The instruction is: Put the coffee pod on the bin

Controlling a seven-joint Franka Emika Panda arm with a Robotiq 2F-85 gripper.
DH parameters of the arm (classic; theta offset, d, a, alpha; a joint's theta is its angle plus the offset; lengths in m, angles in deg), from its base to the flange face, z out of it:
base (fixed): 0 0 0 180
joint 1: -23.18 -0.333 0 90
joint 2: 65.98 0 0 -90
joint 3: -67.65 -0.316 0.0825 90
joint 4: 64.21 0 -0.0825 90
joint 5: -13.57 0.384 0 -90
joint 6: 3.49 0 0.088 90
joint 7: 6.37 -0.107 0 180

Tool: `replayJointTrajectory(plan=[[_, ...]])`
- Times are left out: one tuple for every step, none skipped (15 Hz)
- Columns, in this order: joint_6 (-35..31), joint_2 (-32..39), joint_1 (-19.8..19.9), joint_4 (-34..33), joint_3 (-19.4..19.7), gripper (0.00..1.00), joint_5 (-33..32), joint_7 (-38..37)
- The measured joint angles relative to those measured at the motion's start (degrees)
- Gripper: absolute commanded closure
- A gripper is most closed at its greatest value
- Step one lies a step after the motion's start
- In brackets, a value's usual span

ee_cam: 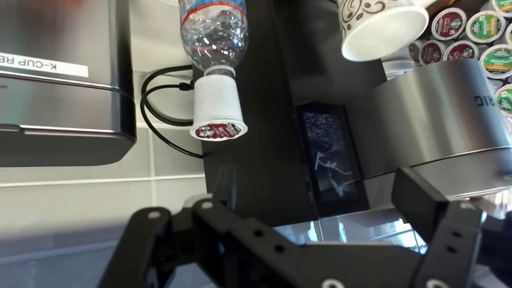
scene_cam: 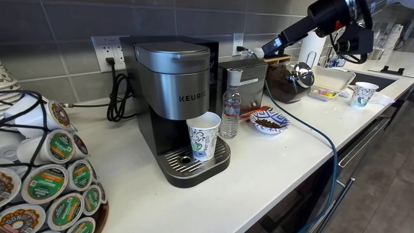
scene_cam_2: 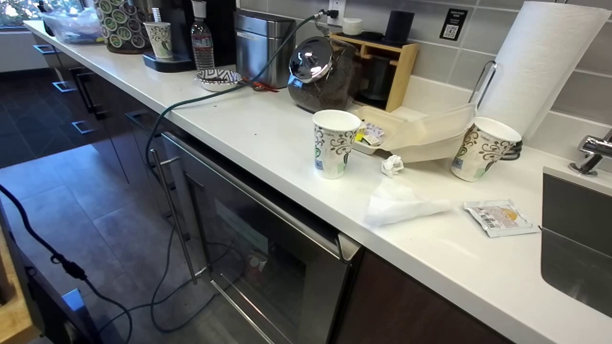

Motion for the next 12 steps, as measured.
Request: replayJointTrajectory(plan=[[-0.3,0.5,0.1,-0.1,0.0,0.0,-1.2,-1.4],[-0.7,1.2,0.3,-0.1,0.0,0.0,-3.2,-3.8],[-1.1,2.2,0.5,-0.3,0.1,0.0,-5.8,-6.6],[-1.2,3.5,0.7,-0.7,0.1,0.0,-8.6,-9.5],[-1.3,4.7,0.8,-1.3,0.3,0.0,-11.1,-12.2],[-1.3,5.9,0.8,-2.0,0.5,0.0,-13.0,-14.4],[-1.3,7.0,0.8,-2.9,0.7,0.0,-14.7,-16.3],[-1.3,7.7,0.8,-3.7,0.8,0.0,-16.0,-17.8],[-1.3,8.4,0.8,-4.7,0.9,0.0,-17.0,-18.9],[-1.3,9.0,0.8,-5.6,1.0,0.0,-18.0,-20.0],[-1.3,9.4,0.8,-6.4,1.2,0.0,-19.1,-21.1],[-1.3,9.9,0.8,-7.2,1.3,0.0,-20.1,-22.2]])
